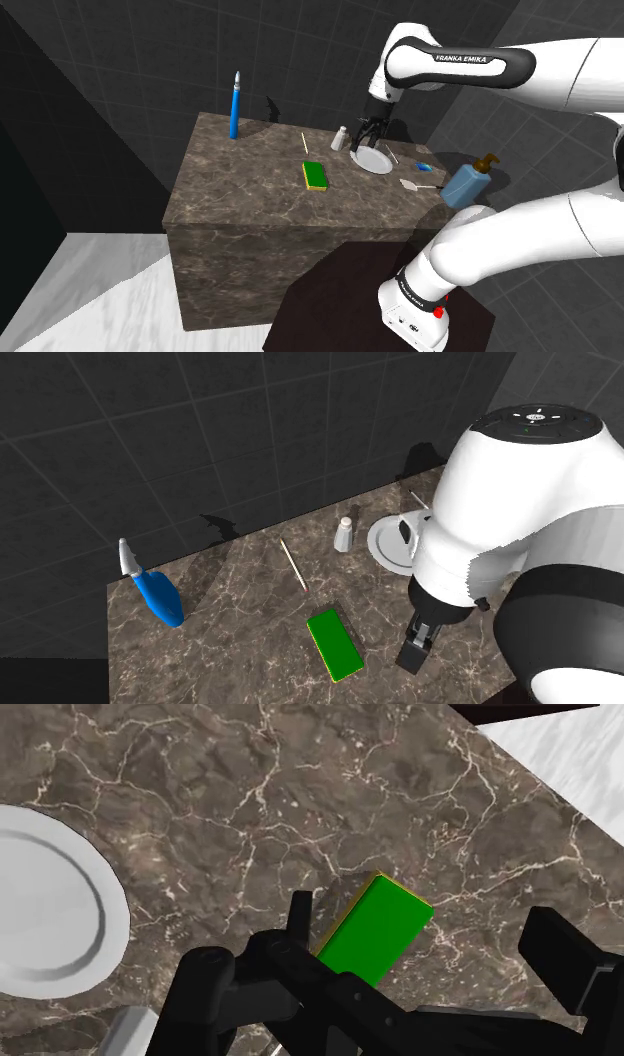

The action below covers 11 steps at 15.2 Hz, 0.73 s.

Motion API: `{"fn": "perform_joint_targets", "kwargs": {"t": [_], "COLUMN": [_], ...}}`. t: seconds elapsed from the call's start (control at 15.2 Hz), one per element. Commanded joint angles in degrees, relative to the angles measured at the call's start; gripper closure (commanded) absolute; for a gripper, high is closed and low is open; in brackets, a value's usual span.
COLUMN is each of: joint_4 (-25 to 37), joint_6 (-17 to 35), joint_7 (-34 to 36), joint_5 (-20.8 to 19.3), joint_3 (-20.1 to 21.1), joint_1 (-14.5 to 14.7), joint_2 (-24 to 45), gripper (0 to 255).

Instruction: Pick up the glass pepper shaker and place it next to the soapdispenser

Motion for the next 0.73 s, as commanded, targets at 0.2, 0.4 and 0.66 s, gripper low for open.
{"fn": "perform_joint_targets", "kwargs": {"t": [0.2,0.4,0.66], "joint_4": [4.35,7.47,12.57], "joint_6": [5.92,9.26,13.04], "joint_7": [-4.55,-7.21,-10.79], "joint_5": [-2.09,-2.65,-2.61], "joint_3": [-2.93,-4.53,-6.39], "joint_1": [-1.03,-1.55,-2.27], "joint_2": [8.77,14.32,21.93], "gripper": [0,0,0]}}
